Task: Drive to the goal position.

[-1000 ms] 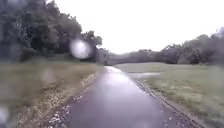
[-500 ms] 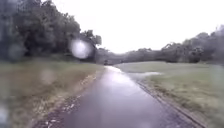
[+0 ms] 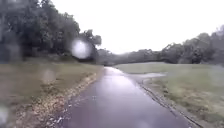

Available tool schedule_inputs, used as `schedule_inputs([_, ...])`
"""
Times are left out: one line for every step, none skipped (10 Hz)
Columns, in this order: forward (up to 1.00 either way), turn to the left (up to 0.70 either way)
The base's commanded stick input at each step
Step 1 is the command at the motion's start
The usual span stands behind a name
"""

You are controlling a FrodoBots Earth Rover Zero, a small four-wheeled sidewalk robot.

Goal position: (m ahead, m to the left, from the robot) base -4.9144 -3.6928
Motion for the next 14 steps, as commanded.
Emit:
schedule_inputs([0.7, 0.0])
schedule_inputs([0.7, 0.0])
schedule_inputs([0.7, 0.0])
schedule_inputs([0.7, 0.0])
schedule_inputs([0.7, 0.0])
schedule_inputs([0.7, 0.0])
schedule_inputs([0.7, 0.0])
schedule_inputs([0.7, 0.0])
schedule_inputs([0.7, 0.0])
schedule_inputs([0.7, 0.0])
schedule_inputs([0.7, 0.0])
schedule_inputs([0.7, 0.0])
schedule_inputs([0.7, 0.0])
schedule_inputs([0.7, 0.0])
